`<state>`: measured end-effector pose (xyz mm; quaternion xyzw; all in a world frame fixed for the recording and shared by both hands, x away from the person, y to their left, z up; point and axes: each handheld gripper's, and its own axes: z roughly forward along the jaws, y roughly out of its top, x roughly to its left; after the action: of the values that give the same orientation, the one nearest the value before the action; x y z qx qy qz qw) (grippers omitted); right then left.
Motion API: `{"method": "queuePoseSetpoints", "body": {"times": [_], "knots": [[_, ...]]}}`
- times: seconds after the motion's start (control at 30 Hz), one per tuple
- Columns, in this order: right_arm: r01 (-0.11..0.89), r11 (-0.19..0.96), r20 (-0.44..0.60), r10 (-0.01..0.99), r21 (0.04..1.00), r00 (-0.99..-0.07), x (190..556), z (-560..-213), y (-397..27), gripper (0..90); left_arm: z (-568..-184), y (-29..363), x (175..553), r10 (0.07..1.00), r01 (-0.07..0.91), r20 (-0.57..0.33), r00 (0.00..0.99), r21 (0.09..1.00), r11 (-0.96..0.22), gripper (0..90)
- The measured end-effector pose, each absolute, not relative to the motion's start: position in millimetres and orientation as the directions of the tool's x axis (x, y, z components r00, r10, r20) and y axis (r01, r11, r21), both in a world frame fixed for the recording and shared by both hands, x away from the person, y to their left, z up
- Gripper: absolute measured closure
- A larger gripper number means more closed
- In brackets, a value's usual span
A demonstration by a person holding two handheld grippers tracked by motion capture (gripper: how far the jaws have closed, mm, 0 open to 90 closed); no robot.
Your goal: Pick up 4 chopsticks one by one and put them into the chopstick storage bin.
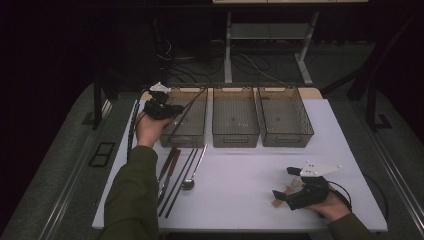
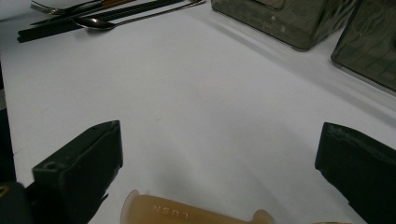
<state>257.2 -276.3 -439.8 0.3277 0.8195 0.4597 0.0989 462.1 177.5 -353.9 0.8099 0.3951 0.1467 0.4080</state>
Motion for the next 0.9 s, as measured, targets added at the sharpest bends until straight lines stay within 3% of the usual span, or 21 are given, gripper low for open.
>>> {"method": "queuePoseSetpoints", "body": {"times": [0.9], "knots": [[0.441, 0.359, 0.140, 0.623, 0.822, -0.769, 256.6, -439.3, -276.1, 1.1, -389.4, 176.6, 478.5, 0.823, 0.622, -0.110, 0.557, 0.712, -0.326, 82.1]]}}
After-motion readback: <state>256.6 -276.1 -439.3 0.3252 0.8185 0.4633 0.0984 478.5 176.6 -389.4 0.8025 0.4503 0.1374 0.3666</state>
